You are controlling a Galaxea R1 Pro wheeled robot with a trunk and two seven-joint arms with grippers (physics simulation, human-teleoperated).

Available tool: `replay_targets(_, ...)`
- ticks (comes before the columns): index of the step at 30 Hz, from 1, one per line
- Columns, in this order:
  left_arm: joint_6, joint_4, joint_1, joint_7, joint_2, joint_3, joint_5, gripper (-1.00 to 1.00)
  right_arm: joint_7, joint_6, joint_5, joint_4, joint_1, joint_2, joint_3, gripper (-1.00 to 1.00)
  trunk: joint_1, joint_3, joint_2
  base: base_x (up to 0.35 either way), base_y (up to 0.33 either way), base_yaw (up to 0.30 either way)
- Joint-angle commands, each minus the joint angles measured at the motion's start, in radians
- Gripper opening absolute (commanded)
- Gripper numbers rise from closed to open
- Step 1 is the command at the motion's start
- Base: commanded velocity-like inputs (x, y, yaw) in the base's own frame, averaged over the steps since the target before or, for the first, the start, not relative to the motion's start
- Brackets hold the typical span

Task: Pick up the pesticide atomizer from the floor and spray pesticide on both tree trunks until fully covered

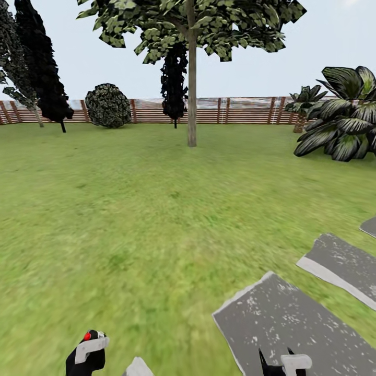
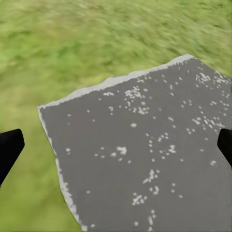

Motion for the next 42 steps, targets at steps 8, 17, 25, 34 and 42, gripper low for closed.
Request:
replay_targets(8, -0.003, 0.000, 0.000, 0.001, 0.000, 0.000, 0.002, -1.00, 0.000, -0.003, 0.001, 0.000, 0.000, 0.000, 0.000, 1.00, 0.000, -0.001, 0.000, 0.338, 0.000, 0.000)
replay_targets(17, -0.003, 0.000, 0.000, 0.000, 0.000, 0.000, 0.002, -1.00, 0.000, -0.003, 0.001, 0.000, 0.000, 0.000, 0.000, 1.00, 0.000, -0.001, 0.000, 0.338, 0.000, 0.000)
replay_targets(25, -0.002, 0.001, 0.000, 0.000, 0.000, 0.000, 0.002, -1.00, 0.000, -0.003, 0.001, 0.001, 0.000, 0.000, 0.000, 1.00, 0.000, -0.001, 0.000, 0.338, 0.000, 0.000)
replay_targets(34, -0.003, 0.000, 0.000, 0.000, 0.000, 0.000, 0.002, -1.00, 0.000, -0.003, 0.001, 0.001, 0.000, 0.000, 0.000, 1.00, 0.000, -0.001, 0.000, 0.338, 0.000, 0.000)
replay_targets(42, -0.003, 0.000, 0.000, 0.000, 0.000, 0.000, 0.002, -1.00, 0.000, -0.003, 0.001, 0.001, 0.000, 0.000, 0.000, 1.00, 0.000, -0.001, 0.000, 0.338, 0.000, 0.000)
